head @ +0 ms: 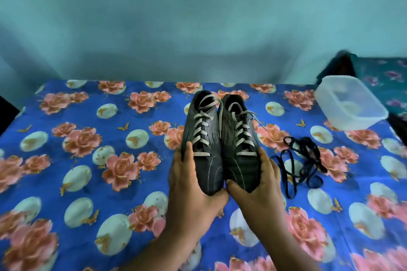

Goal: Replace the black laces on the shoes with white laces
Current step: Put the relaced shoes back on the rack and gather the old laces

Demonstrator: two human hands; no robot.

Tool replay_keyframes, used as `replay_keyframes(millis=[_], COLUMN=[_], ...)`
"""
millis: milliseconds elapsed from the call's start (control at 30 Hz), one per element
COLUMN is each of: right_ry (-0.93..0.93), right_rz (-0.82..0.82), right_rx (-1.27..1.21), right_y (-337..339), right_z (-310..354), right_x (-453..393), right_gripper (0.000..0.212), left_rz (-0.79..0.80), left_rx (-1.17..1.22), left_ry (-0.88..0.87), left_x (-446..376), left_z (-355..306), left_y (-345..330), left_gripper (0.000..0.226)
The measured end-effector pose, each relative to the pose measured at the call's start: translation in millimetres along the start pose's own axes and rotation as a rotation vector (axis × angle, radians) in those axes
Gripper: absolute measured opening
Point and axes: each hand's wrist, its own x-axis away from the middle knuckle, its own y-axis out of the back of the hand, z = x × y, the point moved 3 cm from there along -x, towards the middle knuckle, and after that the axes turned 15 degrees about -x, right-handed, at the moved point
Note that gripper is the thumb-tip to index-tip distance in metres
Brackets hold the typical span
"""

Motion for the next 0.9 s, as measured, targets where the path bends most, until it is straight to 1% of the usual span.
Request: replay_keyframes(millis=[233, 300, 467, 633, 700, 767, 900], right_ry=[-0.096, -0.109, -0.164, -0.154, -0.120, -0.098, -0.046], right_rz=[0.036, 0.062, 0.146, 0.303, 0.396, 0.492, 0.687], right_rx=[-0.003, 0.018, 0.048, 0.091, 0.106, 0.120, 0.165], right_y=[8, 7, -1, -35, -57, -85, -145], right_z=[77, 94, 125, 153, 163, 170, 186], right_x=[-3, 1, 18, 38, 50, 68, 109], right_gripper=[0.101, 0.102, 0.103, 0.102, 0.100, 0.102, 0.120], left_rz=[0.089, 0.085, 0.098, 0.024, -0.015, -0.069, -0.193], left_rx=[-0.006, -0.034, -0.039, -0.037, -0.024, -0.011, 0.019], left_ry=[0.121, 0.130, 0.218, 0.354, 0.428, 0.493, 0.664], left_x=[-13, -13, 2, 27, 46, 66, 111], left_z=[-48, -51, -48, -21, -9, 10, 60], left_y=[63, 76, 112, 153, 175, 197, 235], left_gripper=[0.124, 0.125, 0.124, 0.123, 0.128, 0.127, 0.118])
